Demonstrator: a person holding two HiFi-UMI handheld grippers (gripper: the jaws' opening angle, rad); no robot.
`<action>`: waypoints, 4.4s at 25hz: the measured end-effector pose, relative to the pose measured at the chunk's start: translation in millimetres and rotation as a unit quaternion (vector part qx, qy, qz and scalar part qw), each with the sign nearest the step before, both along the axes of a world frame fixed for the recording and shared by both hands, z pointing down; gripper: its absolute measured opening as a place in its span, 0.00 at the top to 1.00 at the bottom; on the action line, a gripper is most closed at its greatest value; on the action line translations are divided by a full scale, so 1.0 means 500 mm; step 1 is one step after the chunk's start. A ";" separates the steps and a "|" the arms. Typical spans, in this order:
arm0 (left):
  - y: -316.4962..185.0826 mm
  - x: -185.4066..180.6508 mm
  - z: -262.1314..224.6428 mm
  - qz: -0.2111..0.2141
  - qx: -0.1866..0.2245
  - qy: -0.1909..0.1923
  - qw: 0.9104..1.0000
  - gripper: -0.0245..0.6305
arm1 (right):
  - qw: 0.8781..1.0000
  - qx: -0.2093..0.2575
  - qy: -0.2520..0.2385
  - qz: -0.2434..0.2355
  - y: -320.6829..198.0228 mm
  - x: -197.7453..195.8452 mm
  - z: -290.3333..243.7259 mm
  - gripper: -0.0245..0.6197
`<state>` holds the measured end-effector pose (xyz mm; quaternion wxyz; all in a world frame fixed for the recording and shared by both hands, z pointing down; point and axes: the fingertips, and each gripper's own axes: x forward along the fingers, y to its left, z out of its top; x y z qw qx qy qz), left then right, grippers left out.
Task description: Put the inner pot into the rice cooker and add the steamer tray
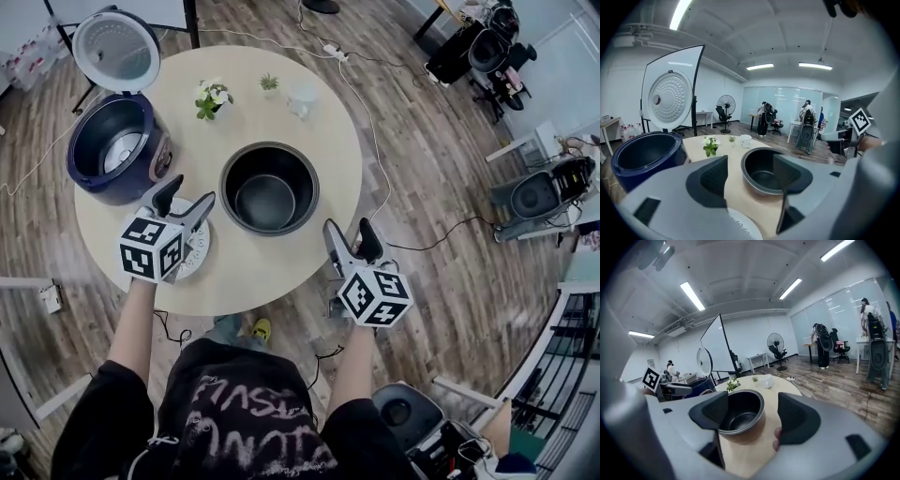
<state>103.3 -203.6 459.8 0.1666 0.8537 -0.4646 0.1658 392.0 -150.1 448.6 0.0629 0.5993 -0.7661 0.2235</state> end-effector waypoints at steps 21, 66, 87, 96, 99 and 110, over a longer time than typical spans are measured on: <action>-0.134 0.058 0.212 0.034 -0.201 -0.032 0.979 0.58 | 0.984 -0.173 -0.014 -0.029 -0.139 -0.047 0.208 0.52; -0.030 0.102 0.131 -0.033 -0.174 0.025 0.984 0.85 | 0.981 -0.183 -0.047 -0.038 -0.069 -0.052 0.181 0.84; 0.038 0.013 -0.014 -0.016 -0.109 0.056 0.992 0.85 | 0.991 -0.123 -0.038 -0.036 0.006 -0.149 0.035 0.84; -0.004 -0.120 -0.062 0.015 -0.076 0.092 0.993 0.85 | 0.997 -0.081 -0.008 0.007 -0.008 -0.283 -0.040 0.84; -0.023 -0.162 -0.081 0.026 -0.065 0.107 0.992 0.85 | 0.998 -0.066 0.006 0.021 -0.018 -0.325 -0.069 0.84; -0.058 -0.391 -0.167 0.064 -0.036 0.130 0.989 0.85 | 0.998 -0.033 0.024 0.053 -0.027 -0.563 -0.168 0.84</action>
